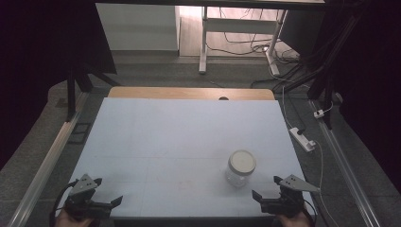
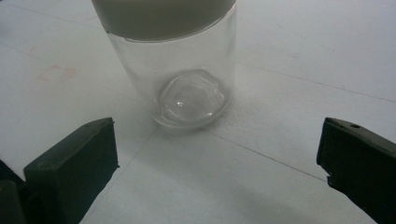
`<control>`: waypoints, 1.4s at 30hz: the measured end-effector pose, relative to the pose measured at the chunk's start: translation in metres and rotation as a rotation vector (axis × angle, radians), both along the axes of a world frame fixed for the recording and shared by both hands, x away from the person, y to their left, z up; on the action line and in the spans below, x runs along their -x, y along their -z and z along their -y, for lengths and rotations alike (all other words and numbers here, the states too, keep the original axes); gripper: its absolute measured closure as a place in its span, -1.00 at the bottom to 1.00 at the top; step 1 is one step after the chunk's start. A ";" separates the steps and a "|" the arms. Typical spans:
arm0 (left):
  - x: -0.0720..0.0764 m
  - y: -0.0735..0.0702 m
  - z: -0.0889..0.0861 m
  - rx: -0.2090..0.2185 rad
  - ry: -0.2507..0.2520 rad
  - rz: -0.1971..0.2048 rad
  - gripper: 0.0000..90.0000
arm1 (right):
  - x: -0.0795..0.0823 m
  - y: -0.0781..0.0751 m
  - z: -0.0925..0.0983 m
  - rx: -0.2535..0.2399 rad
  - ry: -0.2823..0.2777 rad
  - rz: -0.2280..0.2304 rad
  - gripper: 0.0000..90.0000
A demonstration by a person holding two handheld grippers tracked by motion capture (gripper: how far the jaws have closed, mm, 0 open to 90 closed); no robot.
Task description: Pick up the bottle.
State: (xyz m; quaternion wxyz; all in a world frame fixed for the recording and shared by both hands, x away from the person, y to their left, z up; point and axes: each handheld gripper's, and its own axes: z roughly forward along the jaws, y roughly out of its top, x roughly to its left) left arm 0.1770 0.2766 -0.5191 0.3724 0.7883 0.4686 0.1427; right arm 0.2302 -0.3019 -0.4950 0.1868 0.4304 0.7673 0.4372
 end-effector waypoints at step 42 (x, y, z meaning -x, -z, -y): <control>0.000 0.001 -0.002 0.017 0.000 -0.013 -1.00 | -0.003 -0.001 -0.013 0.030 -0.098 -0.007 -1.00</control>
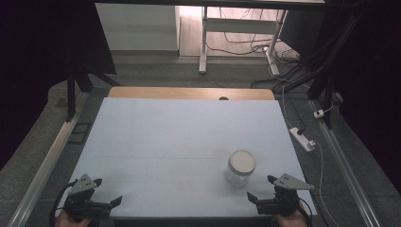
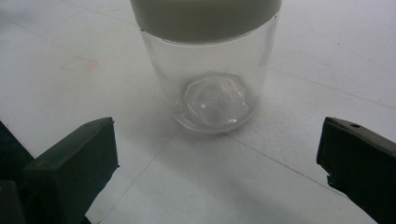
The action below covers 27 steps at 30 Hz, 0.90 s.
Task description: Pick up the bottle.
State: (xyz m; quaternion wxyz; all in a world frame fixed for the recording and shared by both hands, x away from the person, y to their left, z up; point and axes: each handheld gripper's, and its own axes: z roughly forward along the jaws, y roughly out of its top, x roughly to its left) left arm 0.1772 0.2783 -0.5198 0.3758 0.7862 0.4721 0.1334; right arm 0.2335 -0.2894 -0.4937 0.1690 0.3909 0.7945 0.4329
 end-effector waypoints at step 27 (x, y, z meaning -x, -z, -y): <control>-0.001 0.000 0.000 0.003 -0.003 -0.014 -1.00 | -0.032 0.004 -0.024 0.003 -0.064 -0.034 -1.00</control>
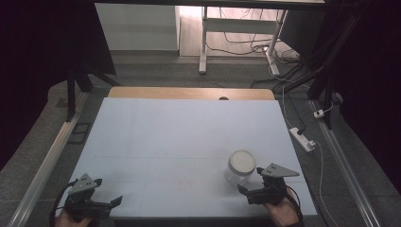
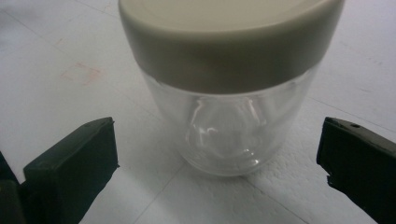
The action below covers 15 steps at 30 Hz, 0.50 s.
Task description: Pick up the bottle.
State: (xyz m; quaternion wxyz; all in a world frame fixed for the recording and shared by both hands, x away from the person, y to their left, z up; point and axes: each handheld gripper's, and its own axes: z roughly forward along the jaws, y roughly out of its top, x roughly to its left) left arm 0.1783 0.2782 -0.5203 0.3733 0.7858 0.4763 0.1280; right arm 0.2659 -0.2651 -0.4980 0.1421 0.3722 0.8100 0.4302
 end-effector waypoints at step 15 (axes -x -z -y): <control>0.000 0.000 0.000 -0.001 0.007 -0.003 -1.00 | -0.018 0.007 -0.015 0.028 -0.014 0.035 -1.00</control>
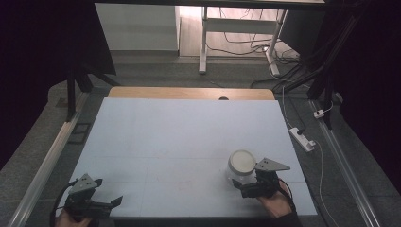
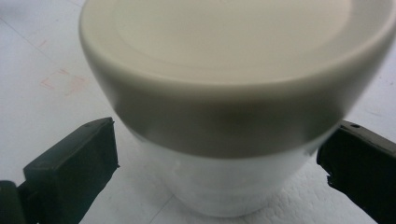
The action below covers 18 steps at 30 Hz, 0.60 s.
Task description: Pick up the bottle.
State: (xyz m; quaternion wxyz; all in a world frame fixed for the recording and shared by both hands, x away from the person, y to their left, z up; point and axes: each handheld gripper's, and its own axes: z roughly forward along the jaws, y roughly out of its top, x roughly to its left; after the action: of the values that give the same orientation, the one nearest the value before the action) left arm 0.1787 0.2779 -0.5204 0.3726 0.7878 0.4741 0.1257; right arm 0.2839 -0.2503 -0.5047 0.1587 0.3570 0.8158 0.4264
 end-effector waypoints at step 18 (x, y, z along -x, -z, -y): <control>0.000 0.000 0.000 -0.001 0.007 -0.003 -1.00 | -0.013 0.007 -0.010 0.029 -0.054 0.026 -1.00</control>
State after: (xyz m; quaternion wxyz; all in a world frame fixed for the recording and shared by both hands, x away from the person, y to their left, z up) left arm 0.1790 0.2774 -0.5206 0.3719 0.7897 0.4720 0.1235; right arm 0.2973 -0.2405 -0.5118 0.1627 0.3270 0.8291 0.4233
